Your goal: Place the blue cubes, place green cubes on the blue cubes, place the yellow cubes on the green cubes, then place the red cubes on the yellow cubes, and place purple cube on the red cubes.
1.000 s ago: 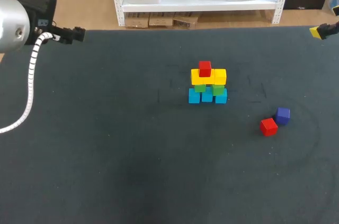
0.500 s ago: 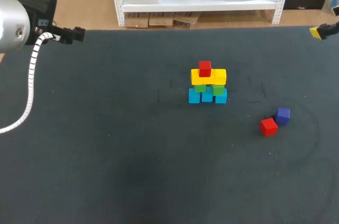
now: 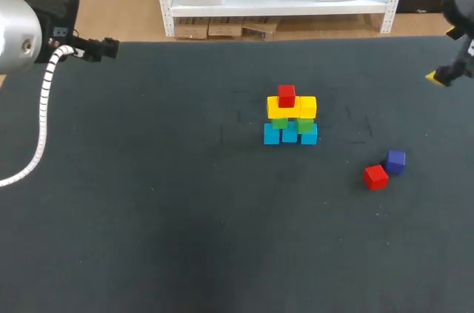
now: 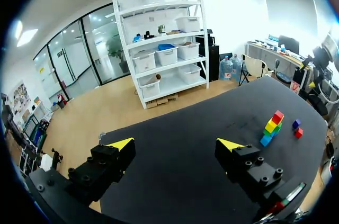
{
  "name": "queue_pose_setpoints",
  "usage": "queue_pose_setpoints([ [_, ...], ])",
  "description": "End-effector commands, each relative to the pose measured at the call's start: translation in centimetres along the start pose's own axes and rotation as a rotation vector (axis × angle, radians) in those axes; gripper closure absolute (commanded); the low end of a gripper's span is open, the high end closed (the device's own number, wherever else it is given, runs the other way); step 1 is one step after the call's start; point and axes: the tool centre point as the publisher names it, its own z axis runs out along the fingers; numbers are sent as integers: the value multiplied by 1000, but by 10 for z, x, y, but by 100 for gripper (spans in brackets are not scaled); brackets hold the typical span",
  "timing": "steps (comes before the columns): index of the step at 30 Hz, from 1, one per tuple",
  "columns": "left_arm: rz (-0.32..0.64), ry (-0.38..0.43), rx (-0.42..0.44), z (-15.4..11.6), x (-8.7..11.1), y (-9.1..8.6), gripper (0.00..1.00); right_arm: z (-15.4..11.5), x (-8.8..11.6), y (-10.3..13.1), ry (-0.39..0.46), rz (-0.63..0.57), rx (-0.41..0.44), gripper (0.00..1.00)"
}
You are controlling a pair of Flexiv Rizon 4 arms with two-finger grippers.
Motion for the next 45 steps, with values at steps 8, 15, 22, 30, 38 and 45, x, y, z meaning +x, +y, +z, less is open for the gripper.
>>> queue_pose_setpoints([
  [8,-2,-4,-2,1,0,0,0,-5,10,21,61,-84,-26,0],
  [15,-2,-4,-2,1,0,0,0,-5,12,44,80,-149,-103,0],
  [22,-2,-4,-2,1,0,0,0,-1,7,82,62,-360,-237,0],
  [30,-2,-4,-2,1,0,0,0,5,3,124,33,-615,-464,0],
  [38,-2,-4,-2,1,0,0,0,24,0,160,53,-670,-554,0],
  [45,-2,-4,-2,1,0,0,0,41,-1,183,87,-708,-608,0],
])
